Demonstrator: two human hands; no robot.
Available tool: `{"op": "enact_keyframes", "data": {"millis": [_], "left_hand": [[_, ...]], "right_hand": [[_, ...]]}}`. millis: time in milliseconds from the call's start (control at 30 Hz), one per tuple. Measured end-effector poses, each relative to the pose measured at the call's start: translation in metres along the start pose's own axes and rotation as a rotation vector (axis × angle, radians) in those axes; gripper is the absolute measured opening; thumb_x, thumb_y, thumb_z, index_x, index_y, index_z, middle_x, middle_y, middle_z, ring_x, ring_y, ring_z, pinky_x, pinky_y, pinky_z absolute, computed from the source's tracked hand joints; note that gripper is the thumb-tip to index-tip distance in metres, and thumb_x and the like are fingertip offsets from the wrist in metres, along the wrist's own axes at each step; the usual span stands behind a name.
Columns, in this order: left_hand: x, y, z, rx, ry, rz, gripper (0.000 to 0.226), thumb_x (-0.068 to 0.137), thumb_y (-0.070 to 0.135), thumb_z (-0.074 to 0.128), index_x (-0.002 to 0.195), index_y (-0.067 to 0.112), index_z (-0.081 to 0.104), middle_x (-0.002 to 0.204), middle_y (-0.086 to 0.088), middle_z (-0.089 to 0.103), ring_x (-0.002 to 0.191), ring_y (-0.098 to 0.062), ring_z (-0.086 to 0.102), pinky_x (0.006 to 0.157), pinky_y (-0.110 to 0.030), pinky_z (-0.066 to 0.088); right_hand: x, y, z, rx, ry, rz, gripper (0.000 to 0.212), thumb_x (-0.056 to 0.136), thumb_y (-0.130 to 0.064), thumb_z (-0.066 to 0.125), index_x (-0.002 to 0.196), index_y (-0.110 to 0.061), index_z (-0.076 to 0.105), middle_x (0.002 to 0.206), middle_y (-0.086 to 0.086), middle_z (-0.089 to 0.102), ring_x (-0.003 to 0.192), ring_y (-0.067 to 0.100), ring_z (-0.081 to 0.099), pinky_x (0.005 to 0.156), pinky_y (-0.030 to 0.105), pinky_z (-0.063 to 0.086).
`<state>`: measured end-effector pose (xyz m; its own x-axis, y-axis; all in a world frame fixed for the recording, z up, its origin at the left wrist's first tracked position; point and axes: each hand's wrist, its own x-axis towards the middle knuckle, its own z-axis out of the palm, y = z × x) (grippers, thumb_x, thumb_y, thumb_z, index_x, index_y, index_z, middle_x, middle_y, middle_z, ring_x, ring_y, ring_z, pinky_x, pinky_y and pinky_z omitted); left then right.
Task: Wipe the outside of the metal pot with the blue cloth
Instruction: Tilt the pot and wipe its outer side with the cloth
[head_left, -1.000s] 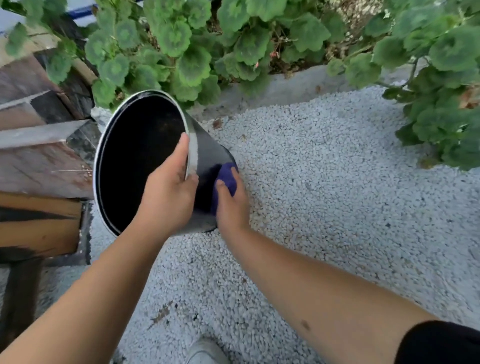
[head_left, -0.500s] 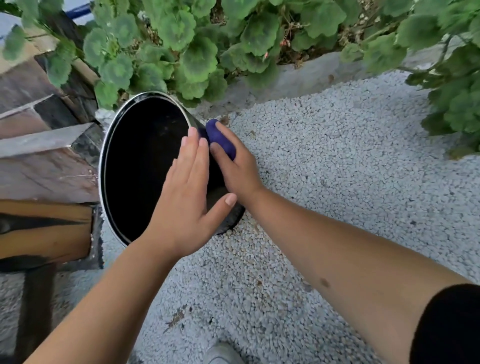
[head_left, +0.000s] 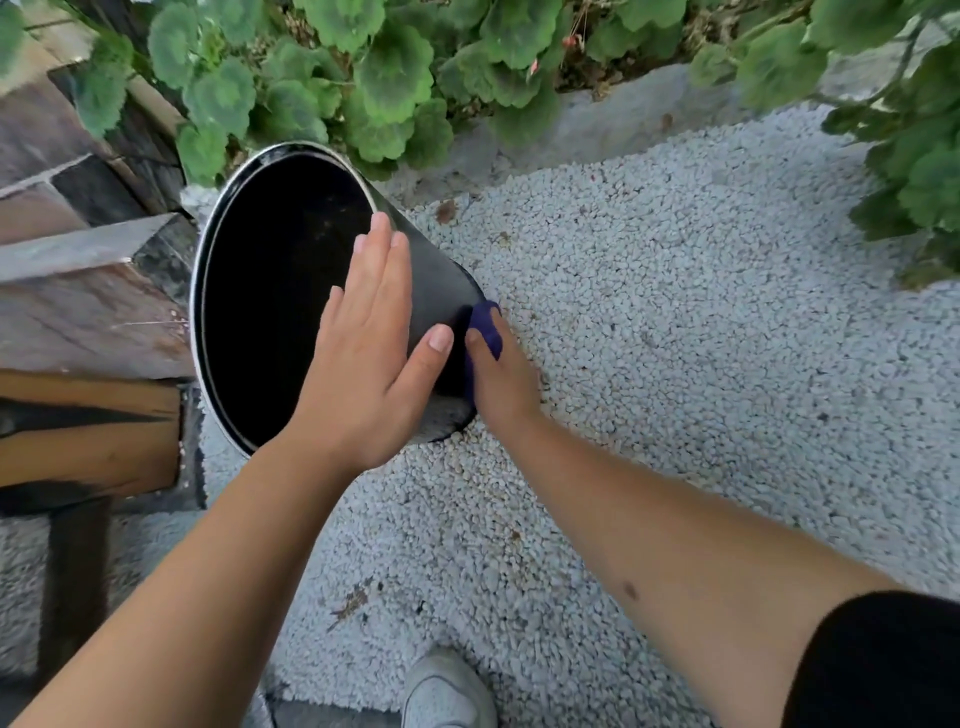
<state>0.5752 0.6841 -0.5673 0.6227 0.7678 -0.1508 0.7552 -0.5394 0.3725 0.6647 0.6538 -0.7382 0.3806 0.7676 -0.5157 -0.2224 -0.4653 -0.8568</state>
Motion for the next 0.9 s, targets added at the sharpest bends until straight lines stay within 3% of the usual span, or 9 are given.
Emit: {"op": "enact_keyframes", "data": {"millis": [133,233,333,467,600,667,800,900], "left_hand": [[0.007,0.008,0.003,0.110,0.054,-0.049,0.085,0.091,0.066,0.023,0.156,0.018,-0.003,0.160,0.010,-0.016,0.145,-0.007,-0.018,0.117,-0.049,-0.001],[0.019,0.014,0.003,0.020,0.062,-0.095,0.084,0.091,0.067,0.019,0.156,0.018,-0.003,0.164,0.004,-0.013,0.144,-0.005,-0.018,0.116,-0.049,-0.003],[0.022,0.017,0.001,-0.070,0.060,-0.113,0.083,0.090,0.066,0.018,0.156,0.019,-0.003,0.164,0.004,-0.015,0.144,-0.005,-0.020,0.117,-0.050,-0.007],[0.016,0.011,-0.010,-0.162,-0.019,-0.041,0.081,0.089,0.068,0.018,0.155,0.028,-0.006,0.161,0.011,-0.020,0.144,-0.008,-0.028,0.114,-0.047,-0.016],[-0.018,-0.022,-0.033,0.062,-0.059,0.157,0.078,0.094,0.069,0.016,0.157,0.026,0.000,0.164,0.009,-0.007,0.150,-0.014,-0.015,0.118,-0.043,-0.004],[-0.040,-0.033,-0.031,0.185,-0.088,0.182,0.077,0.096,0.065,0.016,0.157,0.019,0.005,0.165,0.003,0.000,0.152,-0.019,-0.006,0.119,-0.042,0.003],[-0.043,-0.040,-0.015,0.234,-0.134,0.146,0.067,0.100,0.048,0.023,0.156,0.013,0.009,0.164,-0.010,0.009,0.152,-0.028,0.005,0.117,-0.057,0.018],[-0.032,-0.037,-0.011,0.191,-0.090,0.102,0.059,0.103,0.042,0.025,0.156,0.027,0.006,0.165,-0.004,0.004,0.152,-0.024,0.000,0.117,-0.059,0.017]], "right_hand": [[-0.045,0.006,0.018,0.148,0.075,0.045,0.060,0.097,-0.047,0.047,0.153,-0.031,0.033,0.152,-0.002,0.048,0.137,0.019,0.046,0.114,0.031,0.032],[-0.065,-0.003,0.031,0.346,0.133,0.070,0.070,0.089,-0.051,0.048,0.153,-0.029,0.033,0.155,-0.001,0.044,0.139,0.016,0.044,0.116,0.041,0.034],[-0.070,-0.013,0.028,0.345,0.070,0.027,0.072,0.087,-0.054,0.047,0.154,-0.033,0.029,0.159,-0.001,0.038,0.144,0.016,0.037,0.118,0.043,0.032],[-0.077,-0.035,0.017,0.285,0.006,-0.196,0.072,0.091,-0.051,0.043,0.156,-0.024,0.027,0.163,-0.001,0.028,0.151,0.015,0.023,0.121,0.045,0.024],[-0.081,-0.053,0.014,0.115,-0.056,-0.480,0.083,0.094,-0.067,0.028,0.155,-0.011,0.026,0.165,0.011,0.020,0.155,0.023,0.008,0.124,0.045,0.011],[-0.075,-0.058,0.015,0.077,-0.064,-0.541,0.072,0.098,-0.054,0.031,0.153,-0.008,0.029,0.164,0.016,0.022,0.154,0.026,0.010,0.124,0.050,0.010],[-0.049,-0.049,0.019,0.079,-0.033,-0.434,0.061,0.098,-0.041,0.034,0.153,-0.016,0.030,0.165,0.010,0.023,0.153,0.022,0.013,0.123,0.051,0.013],[-0.023,-0.038,0.016,0.157,-0.042,-0.205,0.062,0.096,-0.045,0.036,0.154,-0.027,0.030,0.164,0.001,0.025,0.151,0.016,0.021,0.122,0.047,0.020]]}}
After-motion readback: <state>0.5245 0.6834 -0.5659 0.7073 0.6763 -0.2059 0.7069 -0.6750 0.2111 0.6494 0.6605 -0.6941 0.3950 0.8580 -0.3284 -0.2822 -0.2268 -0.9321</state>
